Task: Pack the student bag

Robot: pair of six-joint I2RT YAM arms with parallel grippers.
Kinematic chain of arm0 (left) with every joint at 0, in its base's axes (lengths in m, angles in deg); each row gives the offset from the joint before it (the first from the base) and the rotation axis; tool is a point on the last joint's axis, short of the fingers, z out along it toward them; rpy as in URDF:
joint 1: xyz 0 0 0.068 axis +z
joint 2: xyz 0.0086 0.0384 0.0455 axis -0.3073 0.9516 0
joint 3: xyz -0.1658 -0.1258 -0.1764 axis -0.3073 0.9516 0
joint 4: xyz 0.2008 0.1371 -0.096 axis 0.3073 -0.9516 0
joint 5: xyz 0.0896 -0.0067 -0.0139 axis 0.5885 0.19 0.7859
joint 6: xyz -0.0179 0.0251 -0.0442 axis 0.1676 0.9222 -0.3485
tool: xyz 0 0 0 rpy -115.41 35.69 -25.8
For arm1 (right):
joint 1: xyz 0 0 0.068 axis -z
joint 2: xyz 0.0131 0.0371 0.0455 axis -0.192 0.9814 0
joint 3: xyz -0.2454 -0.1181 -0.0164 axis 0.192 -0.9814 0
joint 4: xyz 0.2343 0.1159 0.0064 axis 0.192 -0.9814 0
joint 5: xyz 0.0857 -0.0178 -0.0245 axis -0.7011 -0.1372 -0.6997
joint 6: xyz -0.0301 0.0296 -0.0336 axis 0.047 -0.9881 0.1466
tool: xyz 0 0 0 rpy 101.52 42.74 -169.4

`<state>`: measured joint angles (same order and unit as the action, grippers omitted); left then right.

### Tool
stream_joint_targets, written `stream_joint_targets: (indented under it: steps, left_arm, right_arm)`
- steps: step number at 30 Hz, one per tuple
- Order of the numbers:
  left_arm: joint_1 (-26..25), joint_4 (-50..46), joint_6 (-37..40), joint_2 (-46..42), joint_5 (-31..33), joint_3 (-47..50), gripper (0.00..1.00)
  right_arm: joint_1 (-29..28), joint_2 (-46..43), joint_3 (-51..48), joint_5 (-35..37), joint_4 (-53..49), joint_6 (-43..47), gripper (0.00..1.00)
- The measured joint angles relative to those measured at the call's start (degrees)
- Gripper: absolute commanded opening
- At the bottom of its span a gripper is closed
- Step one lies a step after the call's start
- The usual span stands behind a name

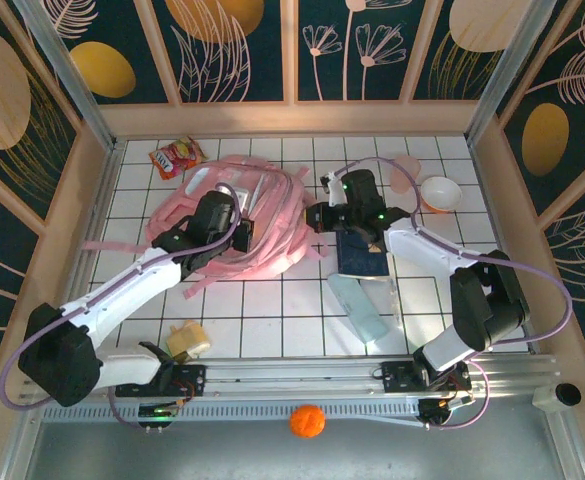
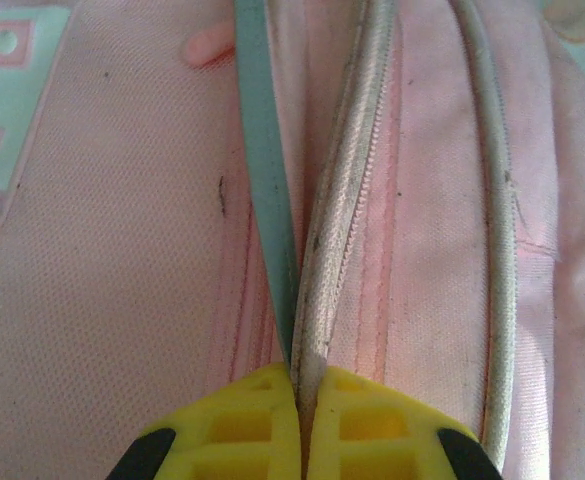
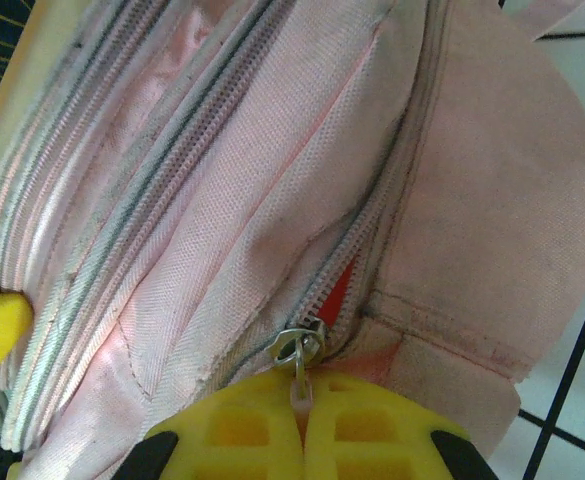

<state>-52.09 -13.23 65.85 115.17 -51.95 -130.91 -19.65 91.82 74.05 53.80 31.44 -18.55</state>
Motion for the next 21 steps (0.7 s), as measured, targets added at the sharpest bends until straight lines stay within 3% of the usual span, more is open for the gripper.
stream_joint_targets:
  steps: [13,21]
  left_arm:
    - [-0.1,2.2,-9.8,1.5,1.6,1.2,0.00]
    - [-0.4,1.6,-17.3,6.1,6.3,-1.5,0.00]
  right_arm:
    - [-1.8,0.7,0.8,2.1,-1.2,0.0,0.00]
    - [-4.7,1.0,6.0,5.3,-7.2,0.5,0.00]
